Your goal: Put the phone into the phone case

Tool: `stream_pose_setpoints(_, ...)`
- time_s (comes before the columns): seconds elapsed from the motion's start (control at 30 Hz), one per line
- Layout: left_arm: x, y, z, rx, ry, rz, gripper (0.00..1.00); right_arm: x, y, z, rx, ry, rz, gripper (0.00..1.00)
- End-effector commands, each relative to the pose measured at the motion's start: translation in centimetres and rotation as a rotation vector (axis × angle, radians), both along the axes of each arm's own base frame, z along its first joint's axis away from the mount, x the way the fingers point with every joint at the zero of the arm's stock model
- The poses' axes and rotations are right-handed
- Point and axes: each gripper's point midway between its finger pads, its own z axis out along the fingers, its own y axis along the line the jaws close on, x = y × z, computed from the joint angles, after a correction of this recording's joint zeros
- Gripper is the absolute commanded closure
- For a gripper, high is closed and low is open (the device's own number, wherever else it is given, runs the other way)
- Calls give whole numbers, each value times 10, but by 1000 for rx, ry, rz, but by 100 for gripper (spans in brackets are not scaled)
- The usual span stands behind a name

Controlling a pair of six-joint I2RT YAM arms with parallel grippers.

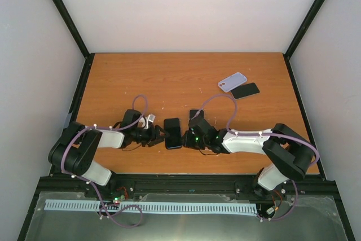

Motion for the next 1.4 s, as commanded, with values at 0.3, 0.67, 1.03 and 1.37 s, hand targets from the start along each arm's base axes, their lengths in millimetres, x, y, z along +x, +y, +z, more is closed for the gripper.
stream_pose_setpoints(0.3,-9,-6,-1,5,-3,-32,61,3,18,3,37,-8,27,78)
stream_pose_setpoints(0.67,-15,-13,-4,-12,9,-53,81,6,29,1,72,-1,37,81)
stream_pose_setpoints(1.03,-11,-9,-6,17,20,-10,91,6,13,-11,-13,-11,5,81)
stream_pose_setpoints(1.37,11,5,23,29,-63,86,68,14,-1,19,-2,-107,-21,63)
